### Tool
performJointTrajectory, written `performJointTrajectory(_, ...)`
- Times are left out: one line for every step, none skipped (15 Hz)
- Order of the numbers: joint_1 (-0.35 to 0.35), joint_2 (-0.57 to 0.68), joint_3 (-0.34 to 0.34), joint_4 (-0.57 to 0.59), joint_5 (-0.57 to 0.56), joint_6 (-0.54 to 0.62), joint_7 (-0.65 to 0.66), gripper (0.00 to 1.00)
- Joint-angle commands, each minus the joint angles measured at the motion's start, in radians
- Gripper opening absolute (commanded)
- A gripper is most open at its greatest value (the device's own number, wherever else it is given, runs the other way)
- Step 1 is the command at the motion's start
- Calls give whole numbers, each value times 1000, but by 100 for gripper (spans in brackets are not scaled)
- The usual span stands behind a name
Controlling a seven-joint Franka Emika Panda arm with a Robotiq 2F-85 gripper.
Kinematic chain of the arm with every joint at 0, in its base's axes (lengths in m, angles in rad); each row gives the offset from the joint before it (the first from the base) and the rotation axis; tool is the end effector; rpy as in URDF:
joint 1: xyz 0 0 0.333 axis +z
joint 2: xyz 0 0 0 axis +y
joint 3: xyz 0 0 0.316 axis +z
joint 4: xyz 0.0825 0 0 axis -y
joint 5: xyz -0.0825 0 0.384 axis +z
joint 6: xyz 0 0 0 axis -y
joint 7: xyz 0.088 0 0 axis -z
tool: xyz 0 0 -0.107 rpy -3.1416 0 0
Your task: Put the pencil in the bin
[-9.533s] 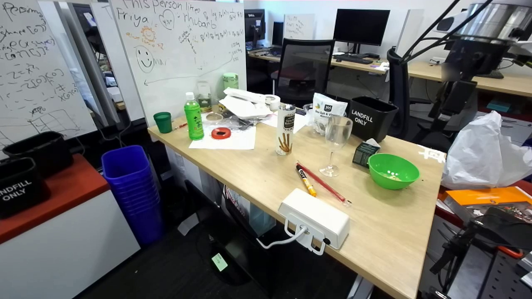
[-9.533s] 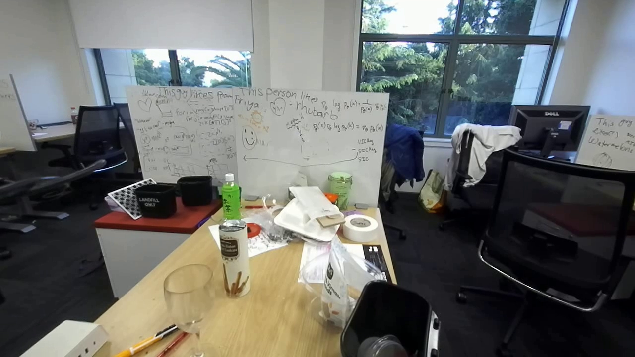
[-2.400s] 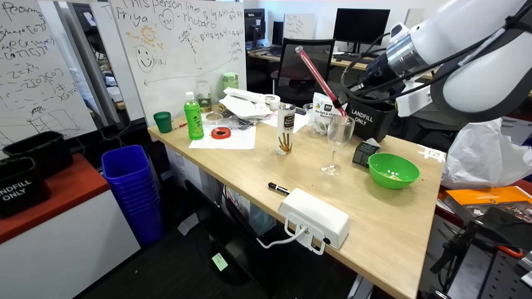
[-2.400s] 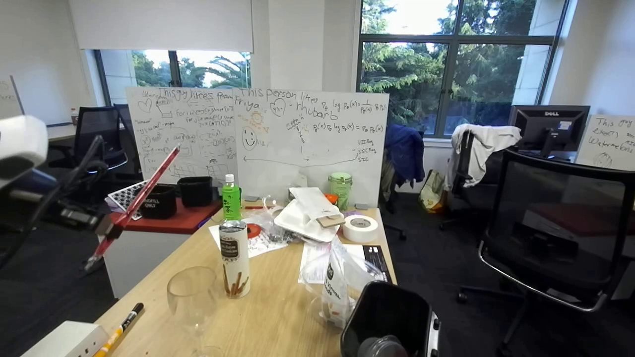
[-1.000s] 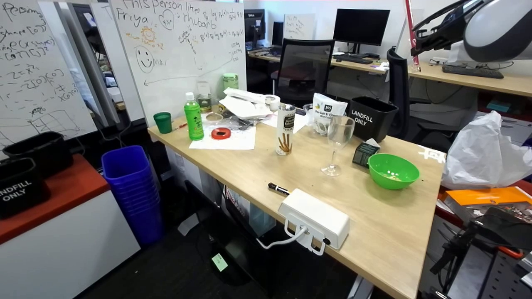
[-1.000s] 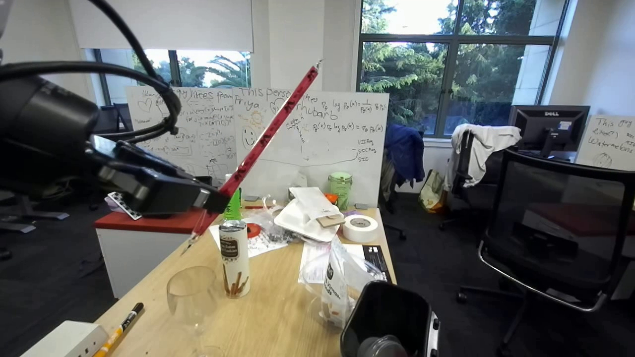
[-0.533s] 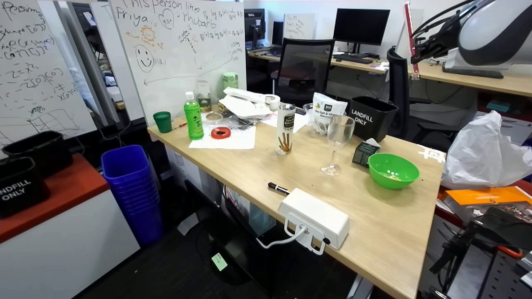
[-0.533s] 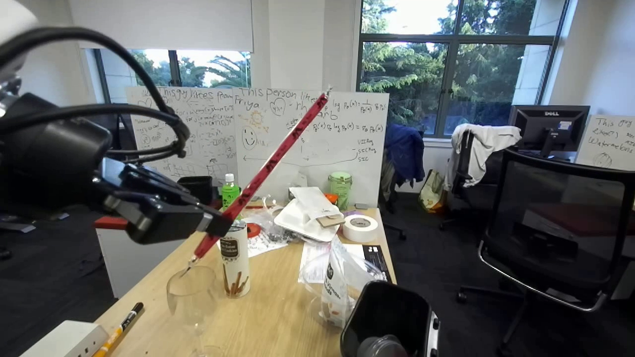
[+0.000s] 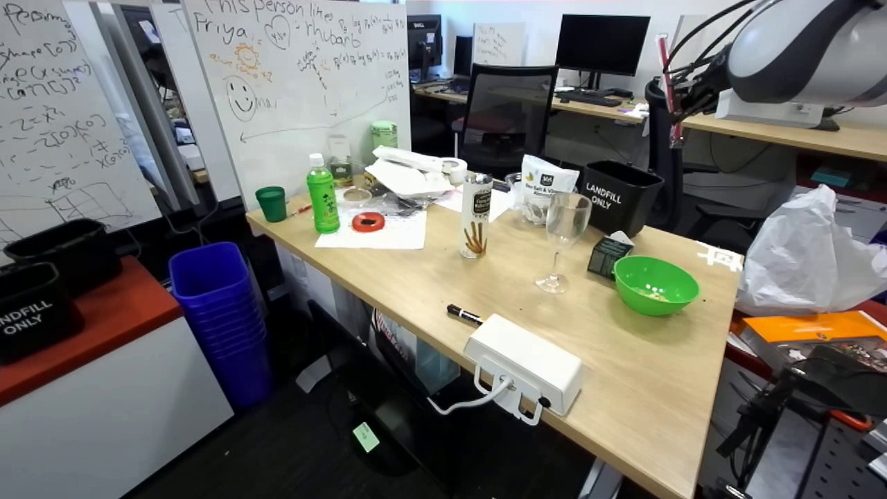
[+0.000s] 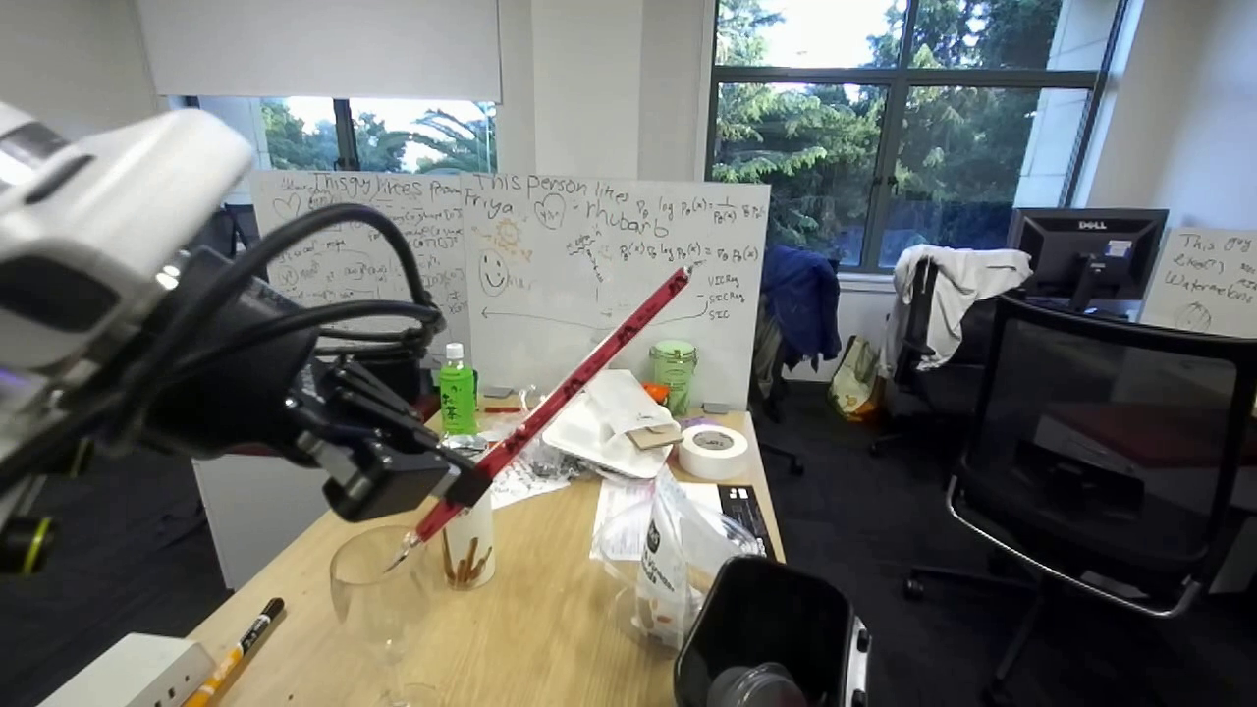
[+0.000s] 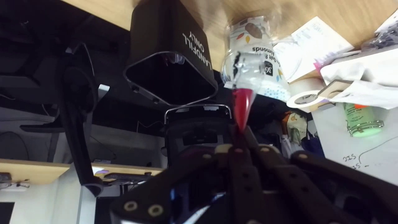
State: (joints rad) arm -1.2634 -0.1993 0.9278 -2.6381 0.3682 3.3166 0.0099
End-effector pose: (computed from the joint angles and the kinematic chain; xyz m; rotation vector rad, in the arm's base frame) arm 0.4297 -0.1868 0.3830 2.5639 -0.9039 1.1389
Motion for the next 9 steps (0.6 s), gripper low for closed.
performJointTrajectory(-104,84,89,86,-32,-124,5,0)
performJointTrajectory(-131,95,107,102,-48,-166,16,0)
performJointTrajectory(-158,101,122,114,-67,-206,33,0)
performJointTrajectory(-179,112,131,130,-92,-244,51,0)
performJointTrajectory(-198,125,136,150,-118,-288,75,0)
performJointTrajectory(-215,136,141,169,-149,-330,104,0)
performJointTrajectory(-228,154,142,194,-185,-381,133,0)
performJointTrajectory(-240,166,143,217,-229,-426,165,0)
performJointTrajectory(-247,182,141,244,-276,-477,193,0)
